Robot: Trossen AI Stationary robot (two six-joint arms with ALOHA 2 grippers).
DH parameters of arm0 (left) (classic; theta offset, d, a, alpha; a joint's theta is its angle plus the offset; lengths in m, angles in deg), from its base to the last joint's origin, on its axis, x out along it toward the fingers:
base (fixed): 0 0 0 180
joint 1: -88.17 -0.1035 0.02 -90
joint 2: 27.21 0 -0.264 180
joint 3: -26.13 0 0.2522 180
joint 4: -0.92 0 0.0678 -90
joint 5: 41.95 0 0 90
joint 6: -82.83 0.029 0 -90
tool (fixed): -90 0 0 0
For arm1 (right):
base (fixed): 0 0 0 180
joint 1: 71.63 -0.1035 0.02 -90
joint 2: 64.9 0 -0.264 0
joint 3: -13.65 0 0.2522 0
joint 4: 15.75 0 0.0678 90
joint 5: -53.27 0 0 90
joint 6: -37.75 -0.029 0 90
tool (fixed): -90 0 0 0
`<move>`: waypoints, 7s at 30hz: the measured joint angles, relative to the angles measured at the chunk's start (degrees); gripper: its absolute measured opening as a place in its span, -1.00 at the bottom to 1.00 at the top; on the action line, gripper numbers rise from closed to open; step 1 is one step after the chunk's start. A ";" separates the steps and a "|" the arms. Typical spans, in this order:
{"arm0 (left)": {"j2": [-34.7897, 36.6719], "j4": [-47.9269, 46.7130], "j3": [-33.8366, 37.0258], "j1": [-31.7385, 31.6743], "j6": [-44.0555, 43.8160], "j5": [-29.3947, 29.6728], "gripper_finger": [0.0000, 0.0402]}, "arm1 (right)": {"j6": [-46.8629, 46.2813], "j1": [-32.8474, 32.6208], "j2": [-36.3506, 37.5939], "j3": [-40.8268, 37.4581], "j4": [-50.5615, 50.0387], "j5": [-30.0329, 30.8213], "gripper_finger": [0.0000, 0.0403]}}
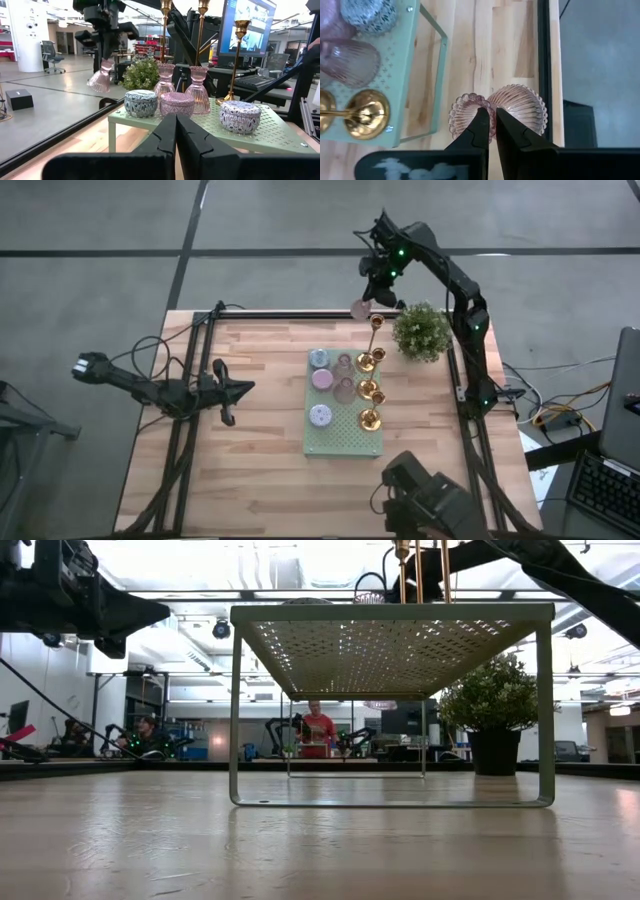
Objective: Pick & Place candle stick holders
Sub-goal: Put the purple vase on the shelf aligned with the other purple vase
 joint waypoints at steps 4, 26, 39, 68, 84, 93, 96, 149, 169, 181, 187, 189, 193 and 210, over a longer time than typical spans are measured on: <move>0.00 0.00 0.01 0.00 0.00 -0.01 -0.93 | -3.13 0.42 0.56 0.57 -1.94 1.69 -0.96; 0.00 0.02 0.01 -0.02 0.00 -0.02 -0.93 | -16.25 0.56 15.58 -0.91 -3.06 5.86 -0.96; 0.00 0.00 0.01 -0.02 0.00 0.00 -0.92 | -25.74 -3.15 28.32 -18.25 -2.69 7.32 -0.96; 0.00 0.00 0.01 0.00 0.00 -0.01 -0.92 | -53.04 -26.95 52.74 -50.57 8.99 7.38 -0.96; 0.00 0.00 0.01 -0.02 0.00 -0.01 -0.92 | -78.85 -49.18 54.93 -59.20 17.34 9.27 -0.96; 0.00 0.00 0.00 -0.02 0.00 0.00 -0.93 | -89.95 -61.31 54.56 -59.87 27.58 11.74 -0.96; 0.00 0.01 0.01 -0.02 0.00 -0.01 -0.93 | -91.79 -64.81 53.34 -59.87 29.97 12.80 -0.96; -0.11 -0.98 0.00 -0.02 0.00 0.00 -0.93 | -95.88 -84.97 1.90 -7.36 28.38 17.75 -0.96; -0.15 -1.36 0.01 -0.01 0.00 0.00 -0.93 | -98.85 -83.20 0.51 -4.24 24.49 25.03 -0.96; -0.17 -1.36 0.01 0.00 0.00 -0.02 -0.92 | -112.81 -82.84 1.96 -4.33 19.23 36.22 -0.96; -0.17 -1.36 0.01 -0.02 0.00 -0.01 -0.93 | -119.25 -81.76 2.01 -4.33 16.60 38.99 -0.96; -0.17 -1.35 0.00 -0.02 0.00 -0.01 -0.93 | -120.87 -81.48 2.19 -4.33 15.96 38.87 -0.96; -0.17 -1.37 0.01 -0.02 0.00 -0.01 -0.93 | -122.62 -81.14 2.70 -4.33 15.54 38.75 -0.96; -0.17 -1.38 0.01 0.00 0.00 0.00 -0.93 | -130.42 -78.08 4.05 -4.31 10.64 40.20 -0.96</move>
